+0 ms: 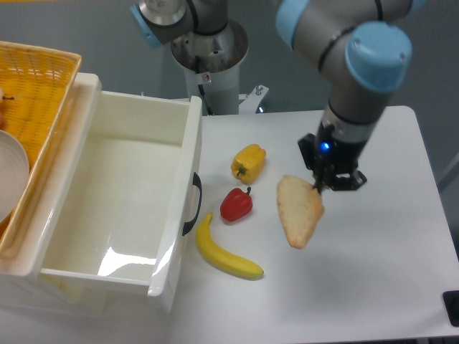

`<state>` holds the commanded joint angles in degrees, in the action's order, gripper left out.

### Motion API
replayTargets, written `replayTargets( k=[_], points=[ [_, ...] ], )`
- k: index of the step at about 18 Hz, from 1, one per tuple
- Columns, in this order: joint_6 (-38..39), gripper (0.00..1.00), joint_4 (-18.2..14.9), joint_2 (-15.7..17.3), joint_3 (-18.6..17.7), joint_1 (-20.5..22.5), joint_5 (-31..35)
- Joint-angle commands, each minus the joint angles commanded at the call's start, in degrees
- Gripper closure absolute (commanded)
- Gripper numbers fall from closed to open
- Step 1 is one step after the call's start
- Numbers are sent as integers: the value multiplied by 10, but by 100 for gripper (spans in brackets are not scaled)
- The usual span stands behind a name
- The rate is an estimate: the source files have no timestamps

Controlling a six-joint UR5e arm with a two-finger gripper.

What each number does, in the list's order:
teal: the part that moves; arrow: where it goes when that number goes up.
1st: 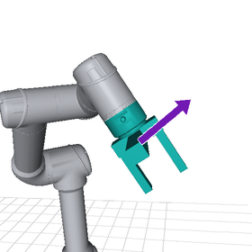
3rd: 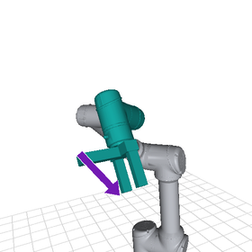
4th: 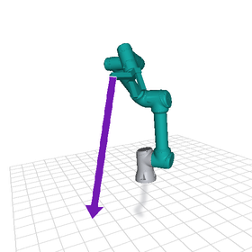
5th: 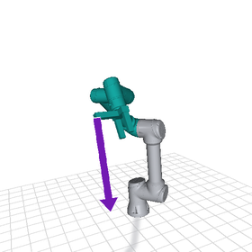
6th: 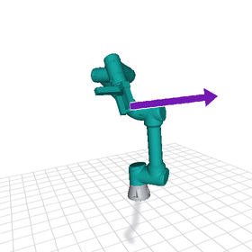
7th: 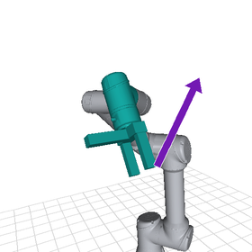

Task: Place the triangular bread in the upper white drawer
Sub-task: 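Carry the held bread slice over the peppers toward the open drawer, then lower the bread slice into the open white drawer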

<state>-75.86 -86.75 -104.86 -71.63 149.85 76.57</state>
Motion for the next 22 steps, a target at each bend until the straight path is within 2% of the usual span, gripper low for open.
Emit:
replayTargets(
  k=[2, 7, 12, 17, 22],
  points=[
    [32, 100, -3, 18, 0, -11, -24],
    [91, 100, -3, 48, -8, -58, -26],
    [119, 100, -2, 92, -53, -103, -34],
    [129, 100, 0, 96, -68, -141, -32],
    [142, 100, 3, 82, -85, -169, -26]
  ],
)
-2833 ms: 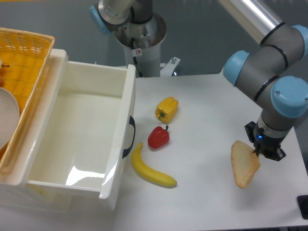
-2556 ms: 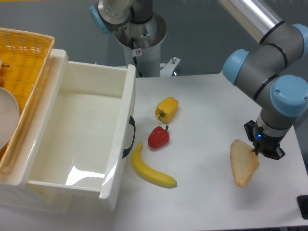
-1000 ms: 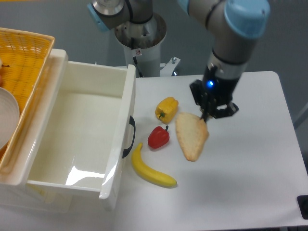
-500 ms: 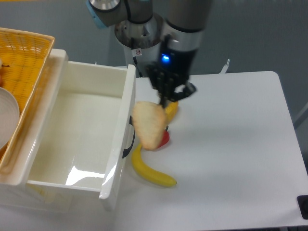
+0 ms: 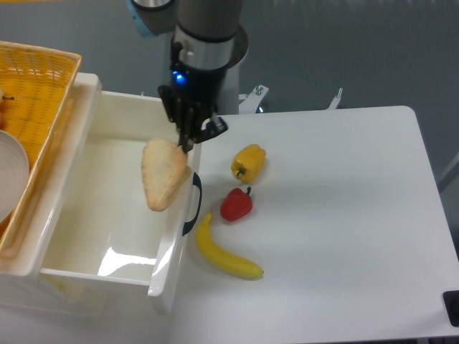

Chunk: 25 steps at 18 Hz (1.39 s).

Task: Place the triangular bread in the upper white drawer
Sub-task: 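Lower the bread slice into the open white drawer, then open the gripper to release the bread and lift away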

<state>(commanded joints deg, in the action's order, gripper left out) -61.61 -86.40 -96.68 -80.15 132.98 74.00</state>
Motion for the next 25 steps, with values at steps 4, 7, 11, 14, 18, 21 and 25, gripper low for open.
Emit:
replayTargets(
  k=[4, 7, 11, 14, 18, 21, 25],
  points=[
    [3, 94, 1, -2, -11, -23, 14],
    [3, 83, 1, -8, -11, -38, 23],
    [2, 63, 2, -14, -11, -52, 30],
    [3, 58, 10, -14, -12, -53, 30],
    [3, 28, 14, -11, -12, -53, 29],
    [46, 18, 21, -15, -7, -48, 29],
    [109, 12, 68, -14, -4, -14, 29]
  ],
)
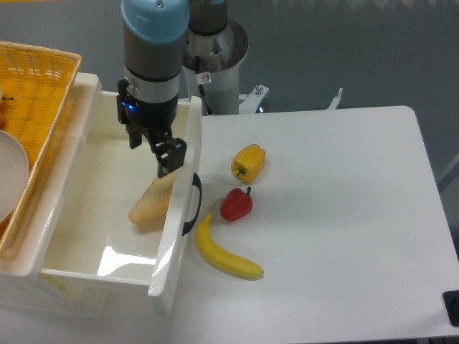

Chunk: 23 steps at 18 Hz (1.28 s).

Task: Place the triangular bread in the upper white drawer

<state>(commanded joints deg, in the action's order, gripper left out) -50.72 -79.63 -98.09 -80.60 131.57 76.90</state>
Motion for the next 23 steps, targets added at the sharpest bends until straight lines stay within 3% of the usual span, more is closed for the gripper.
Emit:
replayTargets(
  k=[5, 10, 17, 20, 23],
  points=[
    [5, 2, 16, 3, 13, 40, 1],
    [-11, 0, 54, -9, 12, 80, 4],
    [-125, 0, 55, -22, -8, 172, 4],
    [-182, 0, 57, -45, -11, 197, 5],
    [-225, 0, 68, -60, -15, 207, 73]
  ],
)
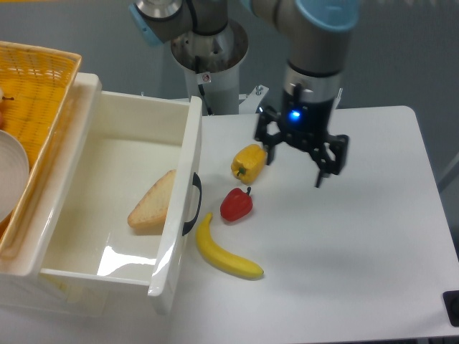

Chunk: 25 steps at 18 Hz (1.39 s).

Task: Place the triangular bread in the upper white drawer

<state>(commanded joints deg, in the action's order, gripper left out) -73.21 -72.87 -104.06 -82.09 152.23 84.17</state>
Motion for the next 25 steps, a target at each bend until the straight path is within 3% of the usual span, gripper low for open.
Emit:
replayTargets(
  k=[3, 8, 12, 16, 25],
  points=[
    [-14, 0, 6, -23, -4, 3, 59],
    [-90, 0, 8, -61, -8, 17, 60],
    [-113, 0, 53, -103, 0, 17, 60],
    [-122, 0, 55, -140, 18, 16, 55],
    [-156, 0, 73, -172, 19, 16, 57]
  ],
)
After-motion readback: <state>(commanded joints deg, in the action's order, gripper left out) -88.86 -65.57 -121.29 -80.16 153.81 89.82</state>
